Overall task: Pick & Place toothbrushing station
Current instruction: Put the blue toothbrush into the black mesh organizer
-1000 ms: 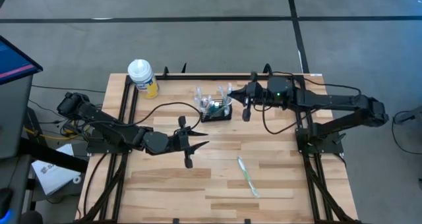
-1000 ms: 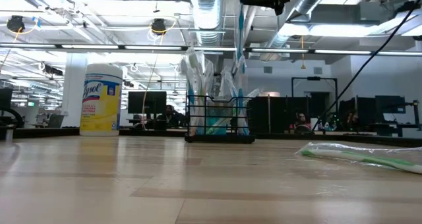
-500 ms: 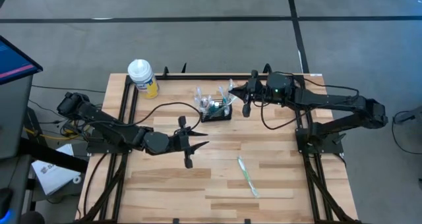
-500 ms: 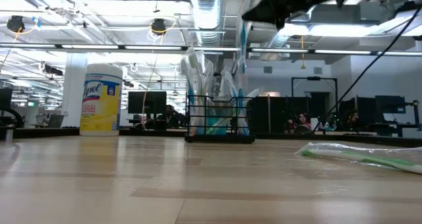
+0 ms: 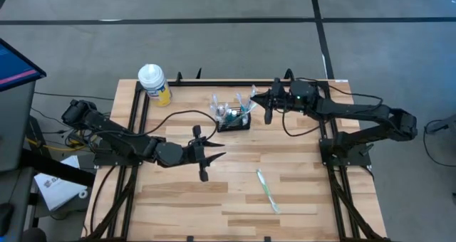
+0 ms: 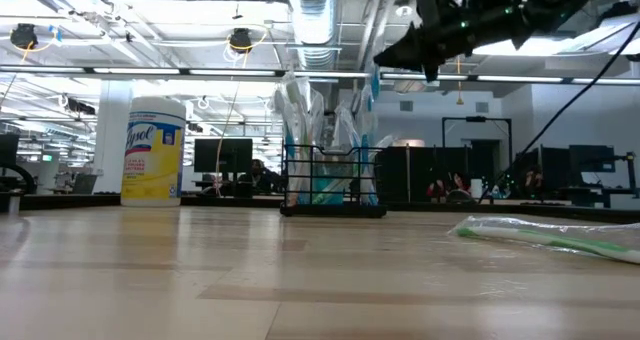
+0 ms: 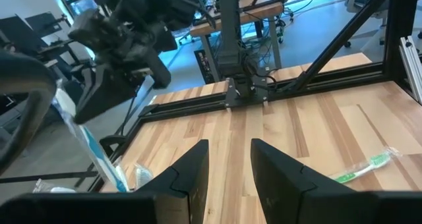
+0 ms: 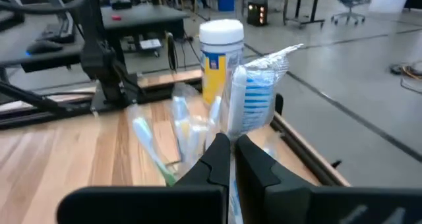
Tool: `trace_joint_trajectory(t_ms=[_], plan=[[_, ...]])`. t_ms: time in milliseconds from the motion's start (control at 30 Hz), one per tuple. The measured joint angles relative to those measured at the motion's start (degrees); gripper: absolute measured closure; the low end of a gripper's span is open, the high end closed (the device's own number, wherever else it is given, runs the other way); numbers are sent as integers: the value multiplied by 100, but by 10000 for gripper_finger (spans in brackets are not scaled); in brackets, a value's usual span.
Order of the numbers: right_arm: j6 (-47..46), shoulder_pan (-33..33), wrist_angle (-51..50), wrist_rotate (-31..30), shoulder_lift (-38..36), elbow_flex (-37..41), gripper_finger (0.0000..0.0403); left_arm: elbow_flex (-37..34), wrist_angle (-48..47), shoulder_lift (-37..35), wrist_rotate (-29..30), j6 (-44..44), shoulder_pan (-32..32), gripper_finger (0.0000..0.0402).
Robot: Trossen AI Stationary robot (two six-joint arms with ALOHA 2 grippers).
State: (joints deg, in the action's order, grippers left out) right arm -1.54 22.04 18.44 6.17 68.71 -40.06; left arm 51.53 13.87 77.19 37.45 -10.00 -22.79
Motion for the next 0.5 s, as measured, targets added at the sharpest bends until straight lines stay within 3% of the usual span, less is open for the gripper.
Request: trace_joint_trajectory(t_ms=[500], plan=[[-258,250,1194,243,-4,650,403,0,2,2,0,0,2,294]])
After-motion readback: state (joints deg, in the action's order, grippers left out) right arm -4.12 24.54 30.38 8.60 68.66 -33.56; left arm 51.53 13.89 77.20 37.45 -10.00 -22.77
